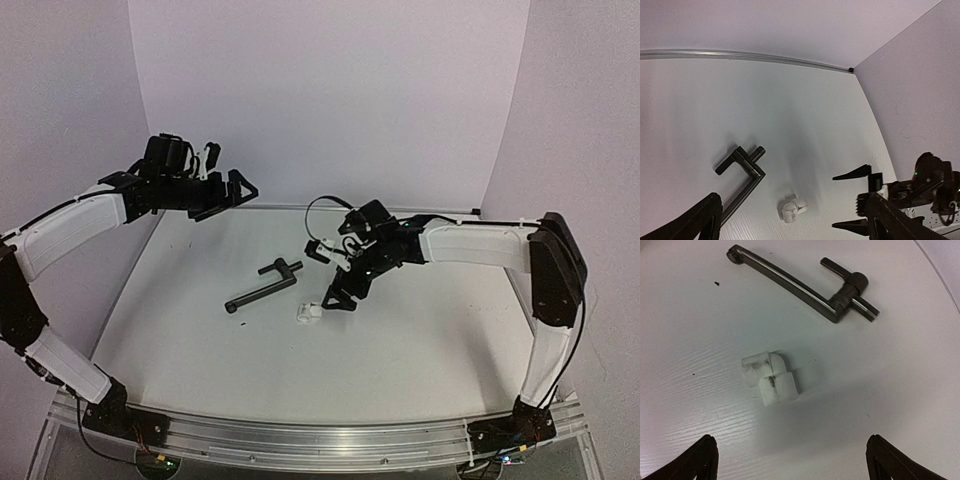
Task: Install the water faucets
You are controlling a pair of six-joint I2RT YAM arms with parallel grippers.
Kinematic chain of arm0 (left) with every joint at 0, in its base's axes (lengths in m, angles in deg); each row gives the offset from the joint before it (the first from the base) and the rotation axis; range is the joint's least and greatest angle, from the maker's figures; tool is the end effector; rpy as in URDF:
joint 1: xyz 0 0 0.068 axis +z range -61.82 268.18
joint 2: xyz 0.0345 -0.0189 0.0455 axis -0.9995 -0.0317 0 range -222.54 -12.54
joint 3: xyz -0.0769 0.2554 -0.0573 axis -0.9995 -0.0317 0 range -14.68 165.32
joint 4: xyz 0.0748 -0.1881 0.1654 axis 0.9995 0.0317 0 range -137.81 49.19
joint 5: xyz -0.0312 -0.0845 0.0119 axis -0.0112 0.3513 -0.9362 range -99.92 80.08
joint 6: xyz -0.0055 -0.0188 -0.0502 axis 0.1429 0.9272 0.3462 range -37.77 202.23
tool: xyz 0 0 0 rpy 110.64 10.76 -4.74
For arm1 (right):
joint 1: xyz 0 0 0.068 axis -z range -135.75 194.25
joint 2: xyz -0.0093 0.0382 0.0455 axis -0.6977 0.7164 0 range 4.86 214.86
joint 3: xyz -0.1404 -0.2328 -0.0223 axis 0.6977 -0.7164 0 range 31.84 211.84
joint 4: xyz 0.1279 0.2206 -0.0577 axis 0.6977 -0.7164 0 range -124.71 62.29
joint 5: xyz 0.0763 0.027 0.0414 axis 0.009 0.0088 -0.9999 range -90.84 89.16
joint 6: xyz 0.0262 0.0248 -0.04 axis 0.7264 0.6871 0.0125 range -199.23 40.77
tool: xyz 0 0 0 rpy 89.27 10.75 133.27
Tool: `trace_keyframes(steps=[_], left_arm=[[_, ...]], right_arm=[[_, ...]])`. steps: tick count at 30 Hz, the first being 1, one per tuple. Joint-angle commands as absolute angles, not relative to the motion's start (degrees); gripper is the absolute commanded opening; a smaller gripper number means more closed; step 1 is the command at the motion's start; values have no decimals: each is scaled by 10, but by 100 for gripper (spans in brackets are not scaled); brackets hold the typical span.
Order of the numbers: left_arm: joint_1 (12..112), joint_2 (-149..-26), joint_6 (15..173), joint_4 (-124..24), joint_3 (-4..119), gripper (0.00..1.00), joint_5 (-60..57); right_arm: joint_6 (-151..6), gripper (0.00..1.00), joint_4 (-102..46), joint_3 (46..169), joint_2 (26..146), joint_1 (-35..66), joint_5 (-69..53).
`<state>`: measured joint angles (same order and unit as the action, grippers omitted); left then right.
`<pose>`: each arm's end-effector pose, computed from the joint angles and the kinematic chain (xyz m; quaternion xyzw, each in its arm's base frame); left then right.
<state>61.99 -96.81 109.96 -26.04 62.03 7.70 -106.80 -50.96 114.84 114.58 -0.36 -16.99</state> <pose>0.2990 -0.1590 0.3506 0.0659 0.8538 -0.3442 0.3850 0.2953 0.3051 0.2225 -0.5868 0.7235 0.1808 0.3155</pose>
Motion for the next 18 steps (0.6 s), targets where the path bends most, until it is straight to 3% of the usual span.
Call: trace_keyframes(steps=[1, 7, 18], left_arm=[[621, -919, 1144, -283, 591, 100, 69], [621, -890, 1186, -268, 571, 100, 22], [621, -871, 1208, -286, 538, 100, 37]], right_arm=[[-1110, 97, -533, 1202, 1210, -26, -156], [-1151, 91, -540, 1236, 1266, -35, -134], [-1171, 78, -540, 1269, 1312, -36, -127]])
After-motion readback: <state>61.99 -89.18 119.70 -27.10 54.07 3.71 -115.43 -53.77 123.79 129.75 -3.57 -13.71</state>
